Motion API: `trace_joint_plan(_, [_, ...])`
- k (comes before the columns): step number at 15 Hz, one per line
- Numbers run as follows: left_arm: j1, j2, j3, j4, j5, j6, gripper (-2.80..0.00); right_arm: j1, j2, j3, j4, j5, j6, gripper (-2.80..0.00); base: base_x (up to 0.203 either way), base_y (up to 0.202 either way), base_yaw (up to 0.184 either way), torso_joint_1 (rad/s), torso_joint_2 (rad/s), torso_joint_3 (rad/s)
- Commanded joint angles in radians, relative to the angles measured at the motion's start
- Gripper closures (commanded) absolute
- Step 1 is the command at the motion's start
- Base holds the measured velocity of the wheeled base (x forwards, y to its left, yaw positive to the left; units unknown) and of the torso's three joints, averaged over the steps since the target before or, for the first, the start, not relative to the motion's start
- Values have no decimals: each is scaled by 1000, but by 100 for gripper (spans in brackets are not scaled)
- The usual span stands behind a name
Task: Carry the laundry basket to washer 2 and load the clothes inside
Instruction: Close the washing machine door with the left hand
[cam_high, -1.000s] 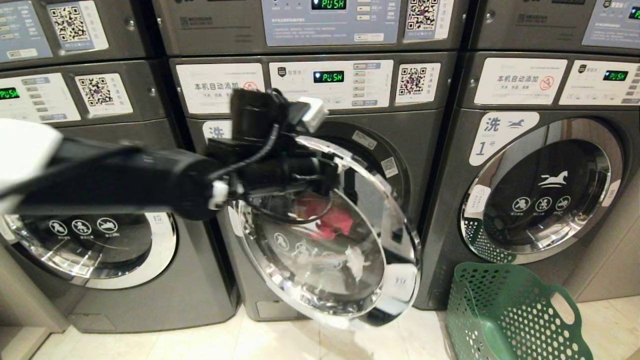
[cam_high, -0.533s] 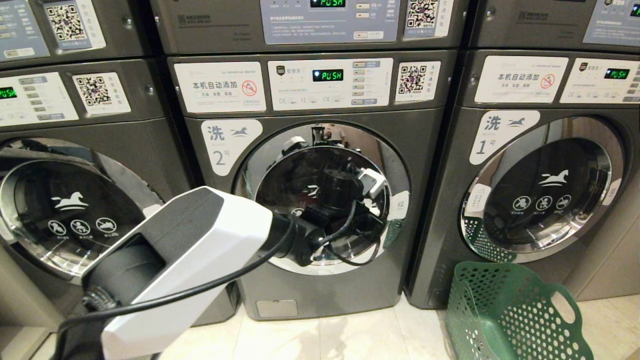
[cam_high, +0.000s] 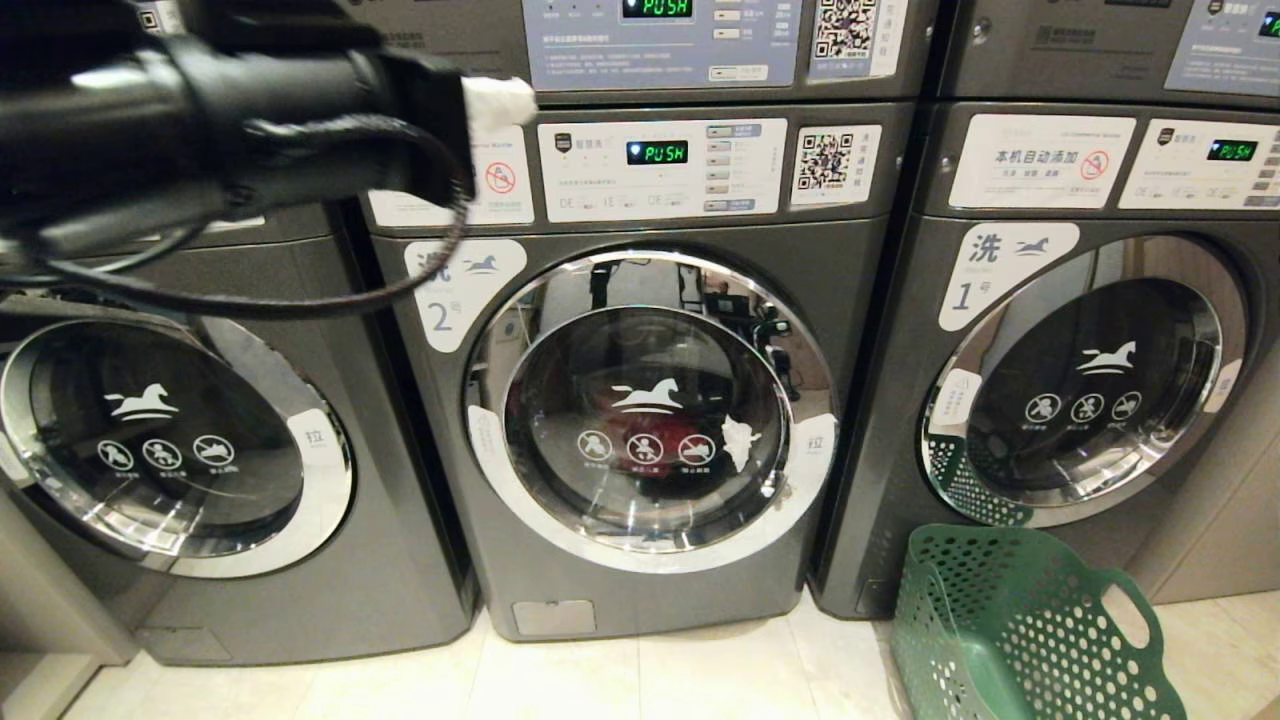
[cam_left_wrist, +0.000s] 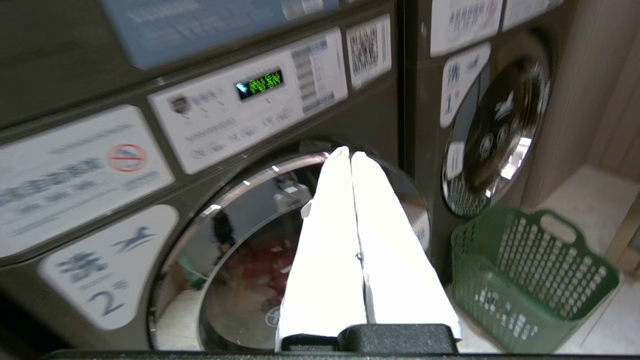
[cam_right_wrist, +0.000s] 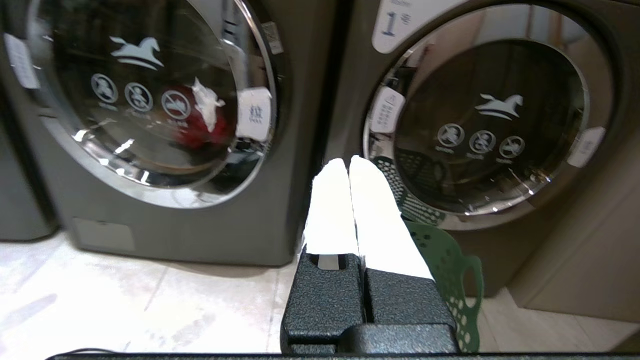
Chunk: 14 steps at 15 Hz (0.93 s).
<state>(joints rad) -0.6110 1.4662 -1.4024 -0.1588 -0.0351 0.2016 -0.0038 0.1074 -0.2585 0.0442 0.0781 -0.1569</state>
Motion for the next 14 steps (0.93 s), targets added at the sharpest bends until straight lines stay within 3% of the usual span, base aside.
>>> trace_joint_plan(1, [26,-237,76,2,-2,-12,0,1,178,-93,2,16,4,0,0,0,0,0,0,0])
trace_joint_plan(4, [56,-162,190,-57,-7,-50,0,10,562,-284,8,164,9,0,0,0,0,0,0,0])
trace_joint_plan(6, [69,51,242,-133,-9,-67,0,34,788,-371,9,337,-47,0,0,0,0,0,0,0])
trace_joint_plan(9, [83,381,277,-233,-12,-86,0,192,970,-411,11,566,-122,0,0,0,0,0,0,0])
trace_joint_plan(10, [86,457,287,-258,-12,-91,0,226,991,-401,10,605,-135,0,0,0,0,0,0,0])
trace_joint_plan(14, [93,565,301,-301,-5,-97,0,232,946,-338,8,616,-137,0,0,0,0,0,0,0])
